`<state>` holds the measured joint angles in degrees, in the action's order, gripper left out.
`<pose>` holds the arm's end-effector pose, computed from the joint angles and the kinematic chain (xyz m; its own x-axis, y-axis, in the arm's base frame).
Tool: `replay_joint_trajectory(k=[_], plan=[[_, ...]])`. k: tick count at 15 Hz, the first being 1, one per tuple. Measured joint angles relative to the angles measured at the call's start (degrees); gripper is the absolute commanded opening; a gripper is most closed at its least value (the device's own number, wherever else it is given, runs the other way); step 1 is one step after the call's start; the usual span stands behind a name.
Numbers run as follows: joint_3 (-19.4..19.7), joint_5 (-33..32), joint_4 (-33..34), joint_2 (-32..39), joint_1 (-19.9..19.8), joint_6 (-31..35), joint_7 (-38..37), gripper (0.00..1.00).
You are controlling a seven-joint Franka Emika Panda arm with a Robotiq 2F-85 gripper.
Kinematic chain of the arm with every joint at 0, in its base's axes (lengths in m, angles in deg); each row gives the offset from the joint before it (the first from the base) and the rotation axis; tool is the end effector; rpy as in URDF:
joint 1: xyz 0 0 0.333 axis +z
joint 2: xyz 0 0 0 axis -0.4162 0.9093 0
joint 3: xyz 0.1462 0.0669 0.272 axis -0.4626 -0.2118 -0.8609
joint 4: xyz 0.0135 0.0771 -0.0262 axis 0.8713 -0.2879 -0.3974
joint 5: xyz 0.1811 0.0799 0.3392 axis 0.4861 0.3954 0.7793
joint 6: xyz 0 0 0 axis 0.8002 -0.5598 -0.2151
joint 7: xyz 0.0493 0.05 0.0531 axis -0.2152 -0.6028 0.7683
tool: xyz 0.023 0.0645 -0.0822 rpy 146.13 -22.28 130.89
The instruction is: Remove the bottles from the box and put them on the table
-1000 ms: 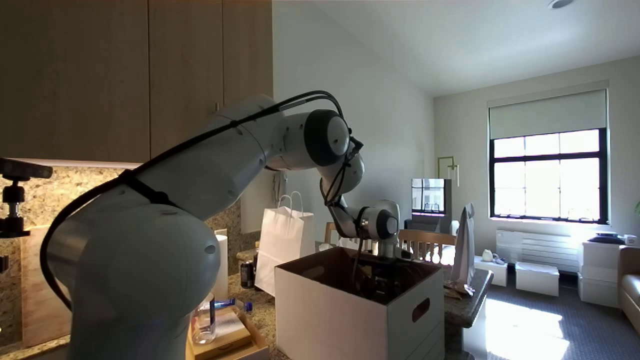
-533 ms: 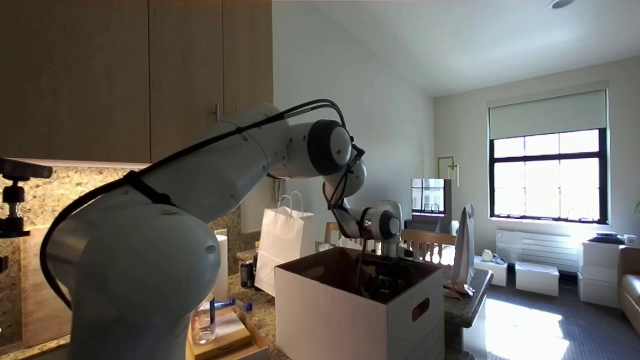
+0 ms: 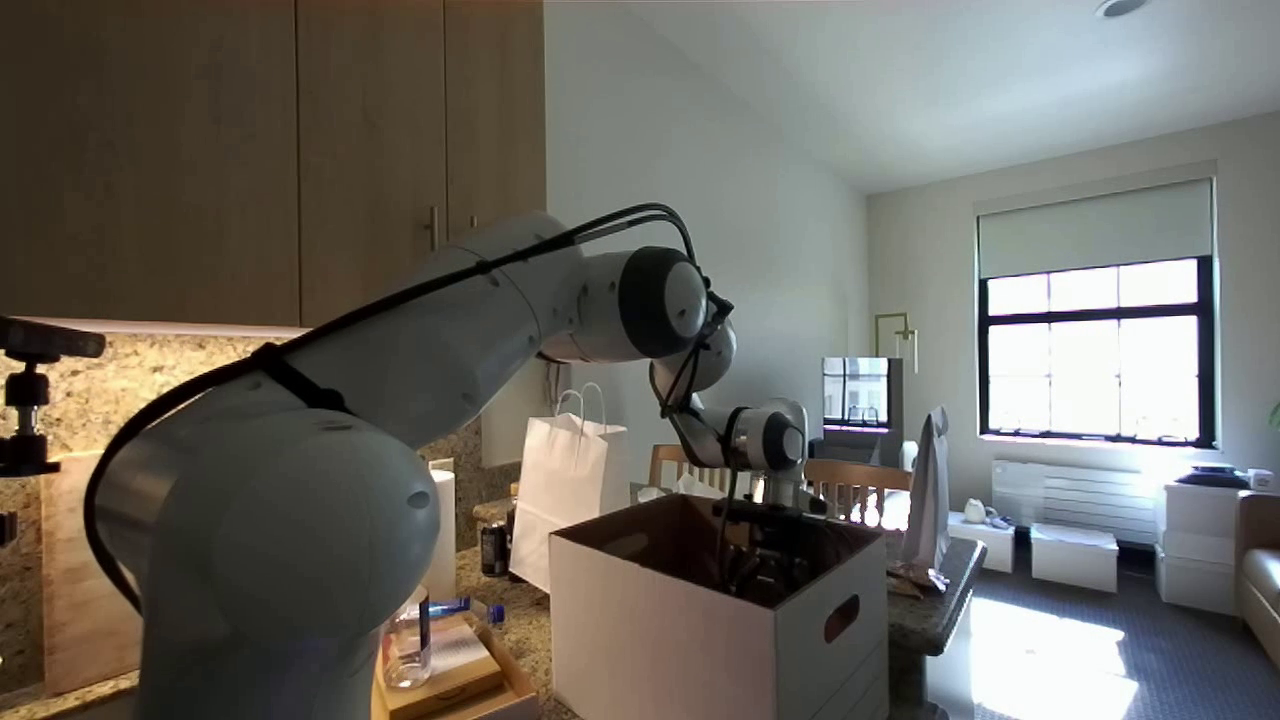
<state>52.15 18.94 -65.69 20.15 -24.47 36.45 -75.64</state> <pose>0.7044 -0.0068 0.1701 0.9584 -0.0477 -0.2815 -0.0418 -0.9988 0.0269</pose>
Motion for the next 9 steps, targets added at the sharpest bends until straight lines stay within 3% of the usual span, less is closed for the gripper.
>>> replay_joint_trajectory(k=[9], plan=[[0.5, -0.1, 0.1, 0.4, 0.5, 2.2, -1.6, 1.00]])
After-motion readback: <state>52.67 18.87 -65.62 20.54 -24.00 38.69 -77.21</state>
